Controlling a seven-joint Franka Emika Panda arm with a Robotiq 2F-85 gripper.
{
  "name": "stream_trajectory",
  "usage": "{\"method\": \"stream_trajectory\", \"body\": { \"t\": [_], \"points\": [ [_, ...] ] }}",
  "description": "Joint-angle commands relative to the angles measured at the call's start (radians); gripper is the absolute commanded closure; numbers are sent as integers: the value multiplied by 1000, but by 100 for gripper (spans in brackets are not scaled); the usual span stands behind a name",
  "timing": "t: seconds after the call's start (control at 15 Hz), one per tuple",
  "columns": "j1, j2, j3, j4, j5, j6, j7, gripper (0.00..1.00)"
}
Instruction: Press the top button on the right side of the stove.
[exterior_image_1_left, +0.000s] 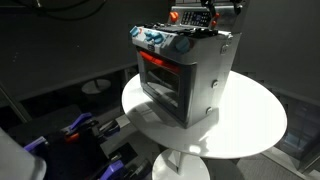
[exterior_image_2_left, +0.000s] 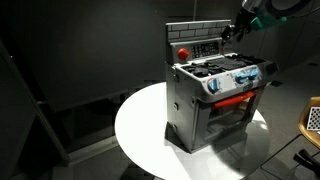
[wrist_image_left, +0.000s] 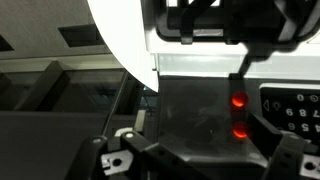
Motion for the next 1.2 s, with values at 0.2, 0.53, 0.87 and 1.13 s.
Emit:
{"method": "stream_trajectory", "body": {
  "t": [0.2, 0.53, 0.87, 1.13],
  "points": [
    [16, 19, -28, 41, -62, -32, 57, 0],
    [-2, -60, -7, -2, 36, -171, -57, 0],
    [-19, -148, 0, 1, 177, -388, -221, 0],
    [-25, -219, -4, 18, 214, -621, -291, 0]
  ]
}}
